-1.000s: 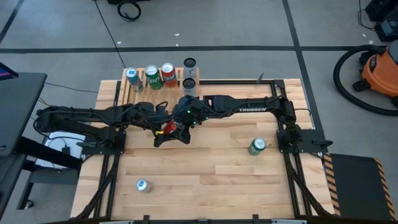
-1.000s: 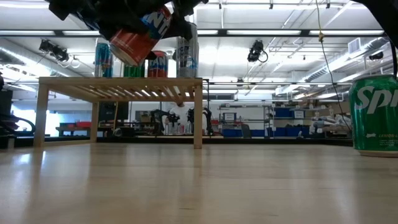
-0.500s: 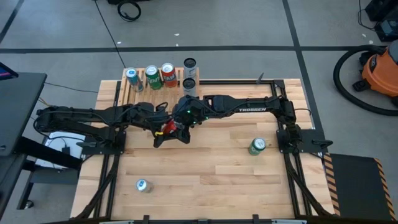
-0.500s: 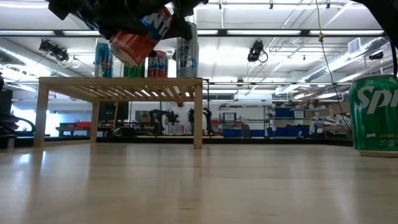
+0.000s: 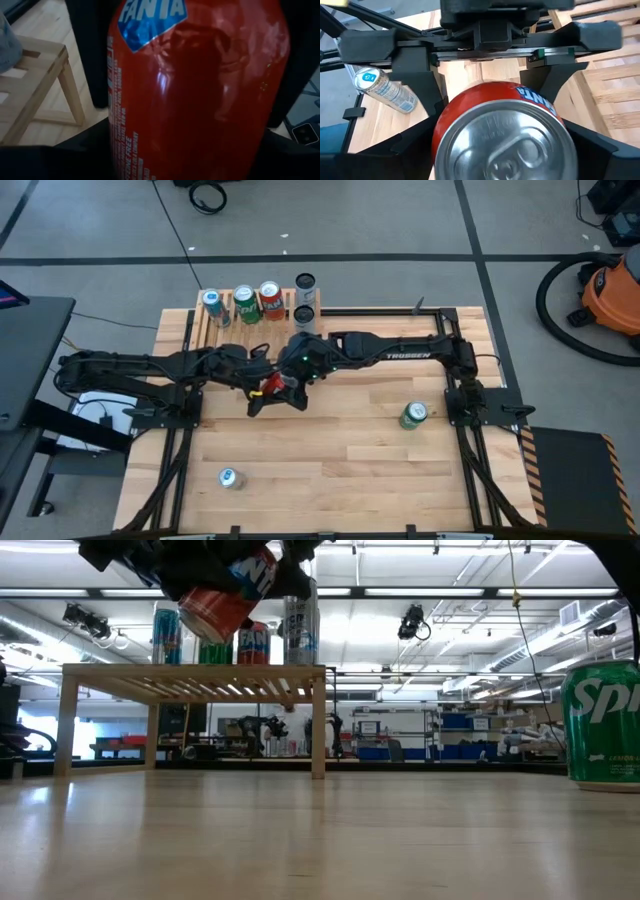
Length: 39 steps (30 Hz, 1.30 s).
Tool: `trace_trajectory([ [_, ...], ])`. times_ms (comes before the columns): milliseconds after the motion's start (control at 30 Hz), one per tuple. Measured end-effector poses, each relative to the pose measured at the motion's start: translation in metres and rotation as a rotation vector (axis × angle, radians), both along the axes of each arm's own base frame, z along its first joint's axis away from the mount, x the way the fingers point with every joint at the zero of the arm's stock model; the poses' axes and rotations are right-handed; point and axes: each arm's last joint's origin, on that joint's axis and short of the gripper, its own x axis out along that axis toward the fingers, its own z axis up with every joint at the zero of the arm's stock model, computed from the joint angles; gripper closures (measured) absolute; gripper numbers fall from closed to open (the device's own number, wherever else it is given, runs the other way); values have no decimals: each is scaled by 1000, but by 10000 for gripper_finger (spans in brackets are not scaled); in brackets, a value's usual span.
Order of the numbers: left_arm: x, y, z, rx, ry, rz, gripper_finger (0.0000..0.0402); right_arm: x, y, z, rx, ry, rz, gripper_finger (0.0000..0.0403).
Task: Place canned beverage on shelf
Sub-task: Put the orange soda can on the shelf
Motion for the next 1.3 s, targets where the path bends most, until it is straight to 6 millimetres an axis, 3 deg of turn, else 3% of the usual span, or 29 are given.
trace_trajectory([
  [300,-12,10,10,30,-41,36,101,-22,-1,34,-72,-69,-17,55],
  [600,-29,35,23,64,-107,179,100,-61,2,80,-132,-146,-17,55],
  [867,-30,47,31,110,-185,226,100,-103,14,120,-210,-239,-37,55],
  [1067,-30,47,31,101,-185,248,100,-122,27,133,-243,-253,-26,55],
  [1300,-44,45,31,108,-135,294,100,-122,38,128,-267,-217,-18,55],
])
